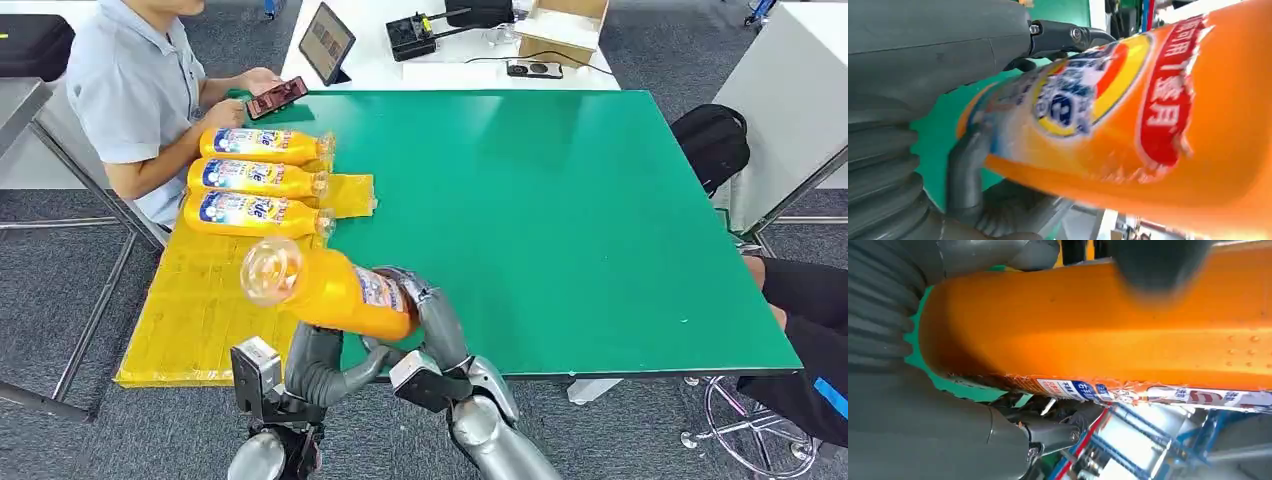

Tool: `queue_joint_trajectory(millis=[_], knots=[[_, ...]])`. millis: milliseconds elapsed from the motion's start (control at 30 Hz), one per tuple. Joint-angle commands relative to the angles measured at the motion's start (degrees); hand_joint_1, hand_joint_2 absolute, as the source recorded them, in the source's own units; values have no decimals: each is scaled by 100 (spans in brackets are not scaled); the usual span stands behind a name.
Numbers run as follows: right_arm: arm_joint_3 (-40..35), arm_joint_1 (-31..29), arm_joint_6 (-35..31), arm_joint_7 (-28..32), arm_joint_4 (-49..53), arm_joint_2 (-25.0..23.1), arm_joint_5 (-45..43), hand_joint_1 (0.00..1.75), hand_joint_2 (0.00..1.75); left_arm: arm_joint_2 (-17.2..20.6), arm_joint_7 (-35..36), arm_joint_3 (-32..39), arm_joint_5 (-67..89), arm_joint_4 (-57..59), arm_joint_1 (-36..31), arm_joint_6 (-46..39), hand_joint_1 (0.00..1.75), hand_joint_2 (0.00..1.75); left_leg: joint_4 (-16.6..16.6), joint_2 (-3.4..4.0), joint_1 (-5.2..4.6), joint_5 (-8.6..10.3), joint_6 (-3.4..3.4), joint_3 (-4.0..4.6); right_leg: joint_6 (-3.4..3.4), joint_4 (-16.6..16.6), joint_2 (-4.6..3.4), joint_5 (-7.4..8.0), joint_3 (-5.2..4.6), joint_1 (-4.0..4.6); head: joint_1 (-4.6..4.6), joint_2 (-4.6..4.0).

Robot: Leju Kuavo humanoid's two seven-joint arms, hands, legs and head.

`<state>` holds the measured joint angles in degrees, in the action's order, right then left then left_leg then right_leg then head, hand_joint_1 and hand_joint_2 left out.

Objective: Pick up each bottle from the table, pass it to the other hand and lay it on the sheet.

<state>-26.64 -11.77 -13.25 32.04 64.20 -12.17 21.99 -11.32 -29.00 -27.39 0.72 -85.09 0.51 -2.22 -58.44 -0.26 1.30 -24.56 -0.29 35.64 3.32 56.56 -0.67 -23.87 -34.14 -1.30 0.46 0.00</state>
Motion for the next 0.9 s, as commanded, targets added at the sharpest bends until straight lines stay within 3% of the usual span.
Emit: queue_joint_trajectory(millis=[33,333,367,400,433,500,533,567,600,633,767,800,900], knots=[[-337,-132,95,-113,-845,-65,-185,175,175,26,-205,-161,191,-170,-291,-596,0,175,5,-3,2,-4,7,-18,-13,-7,10,-4,20,5,0,0],[-643,-181,139,-220,-1075,-27,152,175,175,-3,-175,-107,461,0,-415,-1046,3,175,6,-3,2,-2,5,-15,-11,-7,9,-2,18,4,0,0],[-665,-181,134,-234,-1118,-32,177,175,175,-6,-158,-102,365,-14,-412,-995,26,175,10,-4,-1,-3,8,-27,-17,-9,13,-6,29,2,0,0],[-670,-190,130,-244,-1145,-25,187,175,175,12,-153,-127,322,-24,-412,-934,148,175,5,-4,2,-2,5,-17,-12,-6,10,-4,19,4,4,0],[-670,-204,128,-251,-1176,-28,187,173,175,35,-146,-146,291,-38,-411,-877,175,175,9,-6,2,-4,8,-29,-19,-10,15,-7,32,6,0,0],[-640,-226,104,-248,-1220,-26,191,166,175,70,-74,-188,143,-52,-385,-662,175,175,8,-5,1,-2,6,-18,-12,-8,11,-4,20,4,0,0],[-622,-210,66,-235,-1190,-18,216,141,175,109,-42,-210,59,-77,-344,-504,175,175,11,-7,1,-6,10,-35,-20,-11,17,-9,39,5,4,0],[-619,-204,70,-237,-1178,-17,219,87,175,111,-42,-206,58,-78,-328,-499,175,175,8,-5,2,-3,6,-22,-14,-10,12,-5,25,5,0,0],[-609,-193,50,-237,-1159,-22,222,9,175,127,-26,-225,24,-75,-318,-432,175,175,7,-5,0,-2,5,-15,-10,-7,11,-4,17,2,0,0],[-595,-175,16,-235,-1127,-19,231,0,175,137,13,-230,-52,-79,-299,-334,175,175,8,-5,1,-4,7,-21,-13,-9,12,-5,24,5,2,0],[-456,-41,-167,-299,-968,-62,209,0,175,164,125,-222,-259,-86,-173,91,175,175,10,-7,0,-6,9,-30,-16,-11,16,-9,33,4,2,0],[-456,-44,-165,-300,-961,-63,210,0,0,168,125,-219,-261,-87,-157,94,175,175,11,-5,-1,-7,9,-29,-15,-11,13,-9,32,3,4,0],[-369,-11,-251,-283,-878,-80,172,0,0,179,195,-189,-449,-102,-132,344,175,175,7,-2,-1,-6,7,-21,-14,-6,9,-7,22,2,4,0]])
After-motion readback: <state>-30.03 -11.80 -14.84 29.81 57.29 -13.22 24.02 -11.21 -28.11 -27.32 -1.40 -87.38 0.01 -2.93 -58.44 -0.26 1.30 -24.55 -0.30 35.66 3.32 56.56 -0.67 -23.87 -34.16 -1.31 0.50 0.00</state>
